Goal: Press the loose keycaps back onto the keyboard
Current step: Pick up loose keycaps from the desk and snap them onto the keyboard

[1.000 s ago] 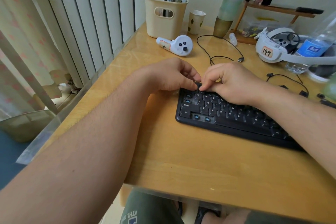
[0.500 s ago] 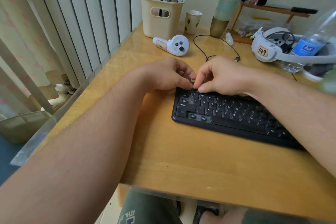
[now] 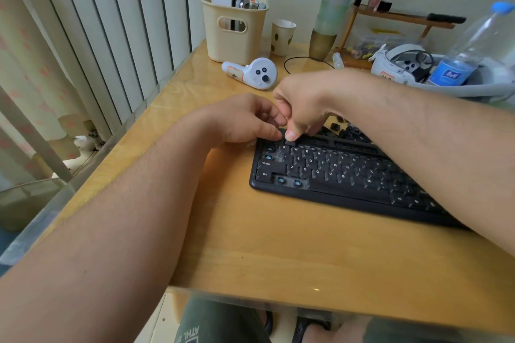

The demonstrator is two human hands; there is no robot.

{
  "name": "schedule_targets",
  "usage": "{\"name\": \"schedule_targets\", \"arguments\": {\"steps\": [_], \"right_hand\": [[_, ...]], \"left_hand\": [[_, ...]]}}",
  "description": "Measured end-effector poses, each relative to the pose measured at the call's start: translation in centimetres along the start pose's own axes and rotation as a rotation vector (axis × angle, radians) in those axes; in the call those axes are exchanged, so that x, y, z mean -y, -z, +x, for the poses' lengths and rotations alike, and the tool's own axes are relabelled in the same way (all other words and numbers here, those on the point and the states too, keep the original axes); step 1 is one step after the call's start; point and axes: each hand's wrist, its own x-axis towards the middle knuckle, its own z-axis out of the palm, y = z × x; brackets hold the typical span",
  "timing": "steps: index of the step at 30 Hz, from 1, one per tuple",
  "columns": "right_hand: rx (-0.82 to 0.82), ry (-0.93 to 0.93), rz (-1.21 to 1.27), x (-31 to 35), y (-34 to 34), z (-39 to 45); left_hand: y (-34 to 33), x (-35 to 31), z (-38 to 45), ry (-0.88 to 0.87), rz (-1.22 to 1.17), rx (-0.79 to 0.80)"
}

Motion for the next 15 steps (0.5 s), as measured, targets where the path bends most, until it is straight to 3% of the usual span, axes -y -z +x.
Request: {"name": "schedule_targets", "arguments": {"steps": [5,8,11,15], "right_hand": [[0.045,0.003,-0.066,0.1,0.3,0.2],[-0.039,0.048,-0.148,-1.1,-0.4,0.0],[-0.085,0.066,-0.114,-1.7,-0.9,0.2],[-0.031,0.078,0.017,-2.5,-0.7,0.2]], "left_hand": [[0.0,-0.1,-0.1,0.016,0.015,0.005],[-0.2,-0.1,-0.1,0.013,0.047,0.016],[-0.2,-0.1,-0.1,0.021,0.046,0.016],[-0.2,-0.2,-0.2,0.017,0.02,0.018]]}}
